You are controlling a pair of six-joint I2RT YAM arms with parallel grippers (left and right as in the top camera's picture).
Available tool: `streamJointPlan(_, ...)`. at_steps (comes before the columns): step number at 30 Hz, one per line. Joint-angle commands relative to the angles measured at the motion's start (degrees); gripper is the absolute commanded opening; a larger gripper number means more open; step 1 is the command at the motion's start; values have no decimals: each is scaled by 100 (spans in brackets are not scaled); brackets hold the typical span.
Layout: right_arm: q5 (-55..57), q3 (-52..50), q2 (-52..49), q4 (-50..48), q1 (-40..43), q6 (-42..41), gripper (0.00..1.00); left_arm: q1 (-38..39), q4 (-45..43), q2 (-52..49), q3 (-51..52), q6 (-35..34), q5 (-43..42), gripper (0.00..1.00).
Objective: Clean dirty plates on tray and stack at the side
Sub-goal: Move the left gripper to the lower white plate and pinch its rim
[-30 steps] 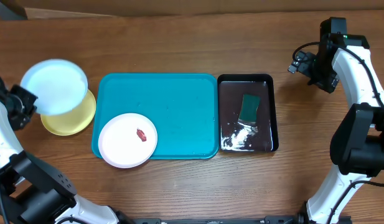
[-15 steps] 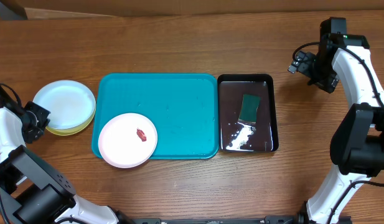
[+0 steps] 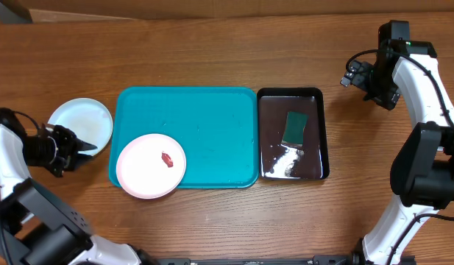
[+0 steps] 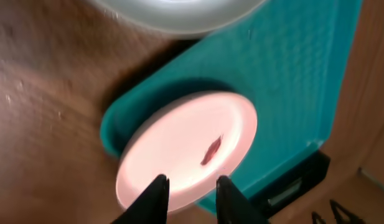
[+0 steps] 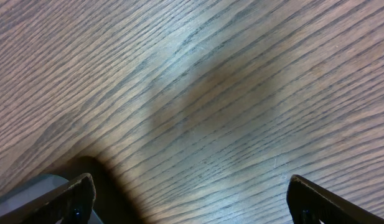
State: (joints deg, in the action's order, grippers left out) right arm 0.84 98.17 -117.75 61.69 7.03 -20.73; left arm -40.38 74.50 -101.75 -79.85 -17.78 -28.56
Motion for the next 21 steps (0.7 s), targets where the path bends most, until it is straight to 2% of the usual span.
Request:
streamJointPlan(1, -9, 79, 129, -17, -20, 15, 100, 334, 293, 378, 44, 323, 463, 29)
streamJointPlan(5, -9, 79, 129, -17, -20, 15, 100, 828, 494, 417, 369, 114, 1191, 29)
streamJointPlan(11, -9, 79, 129, -17, -20, 15, 100, 1412, 37, 415, 1152, -111, 1692, 31)
streamJointPlan(21, -9, 79, 129, -17, -20, 15, 100, 1493, 26, 417, 1244, -291, 2166, 30)
